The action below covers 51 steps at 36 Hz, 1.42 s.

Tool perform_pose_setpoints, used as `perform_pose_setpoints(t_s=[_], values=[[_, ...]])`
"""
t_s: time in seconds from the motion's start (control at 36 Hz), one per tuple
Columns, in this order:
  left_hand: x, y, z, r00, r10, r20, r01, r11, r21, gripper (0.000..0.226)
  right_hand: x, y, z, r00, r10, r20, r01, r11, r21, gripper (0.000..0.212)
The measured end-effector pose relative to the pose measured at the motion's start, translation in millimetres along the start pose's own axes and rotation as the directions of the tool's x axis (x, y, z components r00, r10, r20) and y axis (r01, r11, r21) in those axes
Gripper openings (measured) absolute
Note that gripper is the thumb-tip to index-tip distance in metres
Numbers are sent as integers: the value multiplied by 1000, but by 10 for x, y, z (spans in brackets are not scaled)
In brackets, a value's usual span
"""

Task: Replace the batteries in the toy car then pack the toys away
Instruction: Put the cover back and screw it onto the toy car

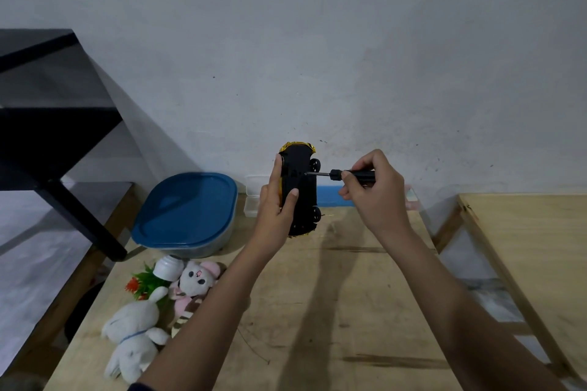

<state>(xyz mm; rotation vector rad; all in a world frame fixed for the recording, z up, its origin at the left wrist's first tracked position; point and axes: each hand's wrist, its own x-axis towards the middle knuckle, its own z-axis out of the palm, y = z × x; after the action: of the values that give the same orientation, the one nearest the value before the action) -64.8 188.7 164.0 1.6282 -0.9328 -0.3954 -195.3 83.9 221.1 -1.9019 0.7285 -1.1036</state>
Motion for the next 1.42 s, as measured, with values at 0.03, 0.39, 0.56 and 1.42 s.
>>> perform_pose_setpoints(t_s=[0.03,0.39,0.56,1.42], values=[[0,6,3,1000,1,0,-1,1000,0,62,0,-4,0,1000,0,1,0,1000,3,20],[3,11,4,1000,26,-2,-25,993,116,62,24,-20,-39,997,-53,58,58,994,-93,17],[-13,37,-21,999,50,-5,-47,974,224,62,19,9,-42,991,-53,119,69,988,-138,12],[5,231,4,998,42,50,-51,980,194,61,153,-105,-205,981,69,183,-62,997,-46,24]])
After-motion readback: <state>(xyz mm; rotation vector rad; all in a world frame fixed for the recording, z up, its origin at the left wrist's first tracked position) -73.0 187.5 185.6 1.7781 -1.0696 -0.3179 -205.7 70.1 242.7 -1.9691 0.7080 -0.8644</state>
